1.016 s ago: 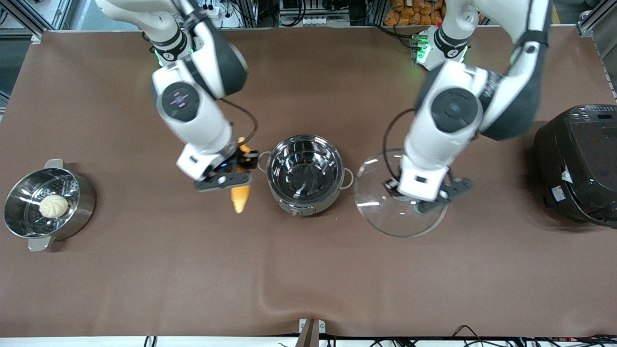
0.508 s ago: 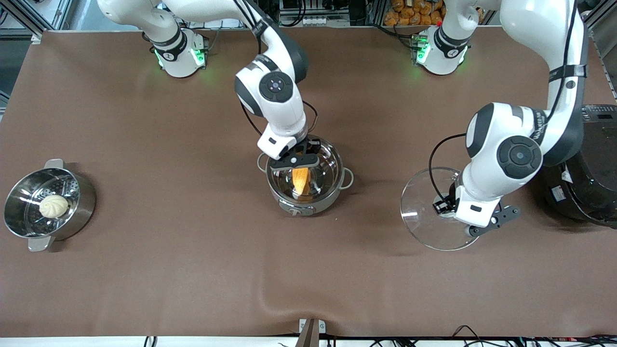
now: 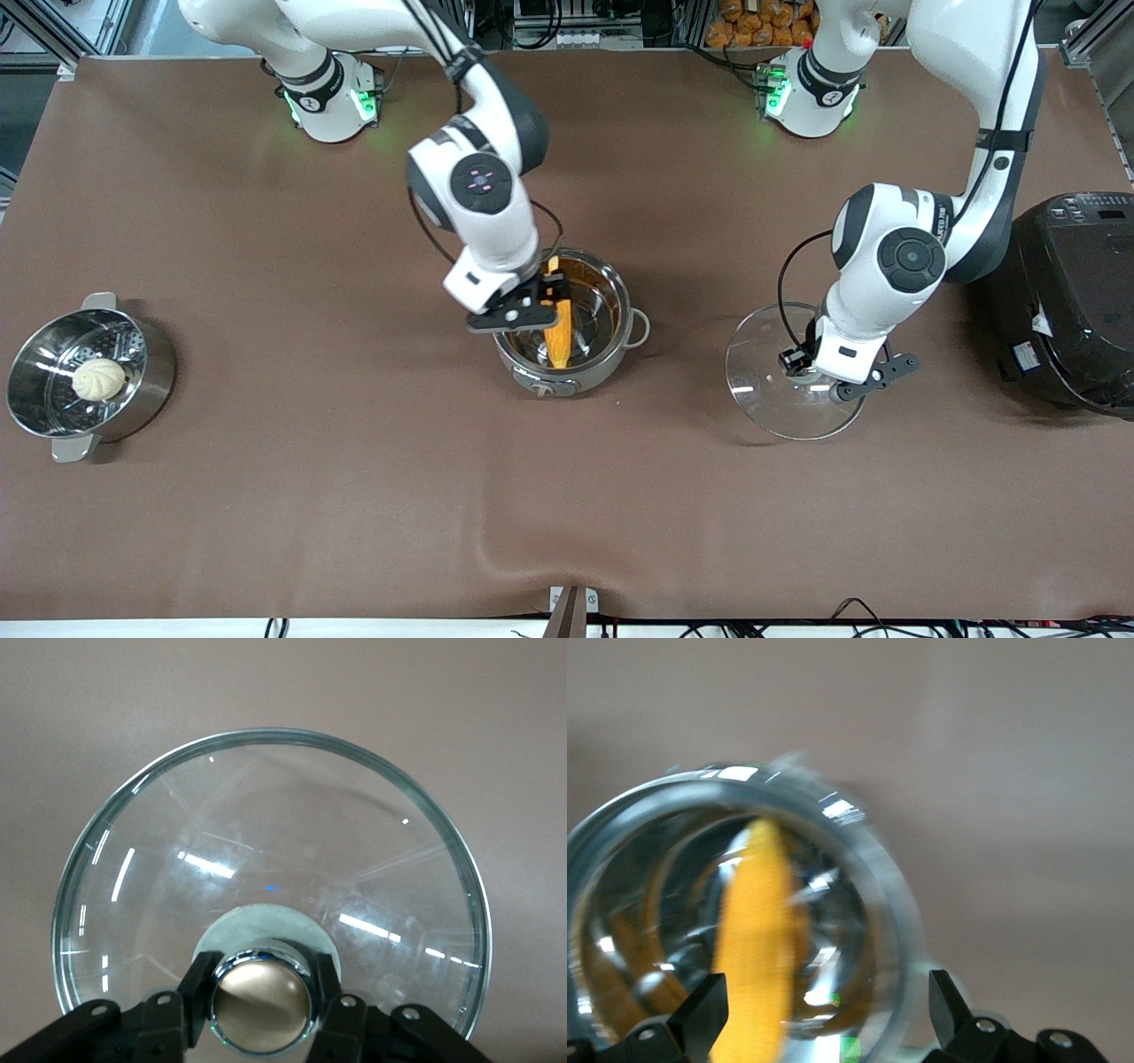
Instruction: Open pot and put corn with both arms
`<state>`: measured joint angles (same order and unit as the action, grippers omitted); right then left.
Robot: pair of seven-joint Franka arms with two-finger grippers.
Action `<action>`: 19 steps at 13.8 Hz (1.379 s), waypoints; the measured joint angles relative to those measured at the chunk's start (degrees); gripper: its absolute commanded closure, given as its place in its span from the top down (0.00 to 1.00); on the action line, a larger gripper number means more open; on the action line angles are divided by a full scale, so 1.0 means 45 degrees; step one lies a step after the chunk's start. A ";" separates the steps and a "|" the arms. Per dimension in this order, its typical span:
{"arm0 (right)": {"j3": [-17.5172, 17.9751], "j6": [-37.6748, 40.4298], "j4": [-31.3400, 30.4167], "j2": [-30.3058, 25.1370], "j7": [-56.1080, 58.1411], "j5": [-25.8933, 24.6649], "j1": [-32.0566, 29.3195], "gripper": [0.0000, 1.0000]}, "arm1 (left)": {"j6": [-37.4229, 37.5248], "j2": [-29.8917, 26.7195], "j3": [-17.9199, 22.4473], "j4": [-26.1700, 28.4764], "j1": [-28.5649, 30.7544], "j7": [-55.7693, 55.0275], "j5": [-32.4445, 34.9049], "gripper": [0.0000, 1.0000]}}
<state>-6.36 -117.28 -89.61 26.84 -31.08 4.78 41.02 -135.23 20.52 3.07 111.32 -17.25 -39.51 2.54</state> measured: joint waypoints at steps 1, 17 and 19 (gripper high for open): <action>-0.0029 0.0546 0.0045 -0.0431 0.0503 -0.0003 -0.0787 1.00 | -0.0312 0.0178 0.0005 0.0088 0.0069 0.0001 0.0000 0.00; -0.0535 0.7516 0.1795 -0.4616 0.7131 -0.0447 -0.8585 1.00 | -0.0094 -0.1066 0.0043 -0.0258 0.0827 0.1471 0.0005 1.00; -0.0495 0.7608 0.2002 -0.4621 0.7179 -0.0487 -0.8600 1.00 | 0.1603 -0.2441 0.0053 -0.0399 0.1273 0.2750 0.0005 1.00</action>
<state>-8.59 -83.04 -80.60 6.05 1.23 2.58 2.32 -128.01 9.53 3.30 109.53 -11.52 -27.13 2.56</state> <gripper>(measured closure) 0.000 0.000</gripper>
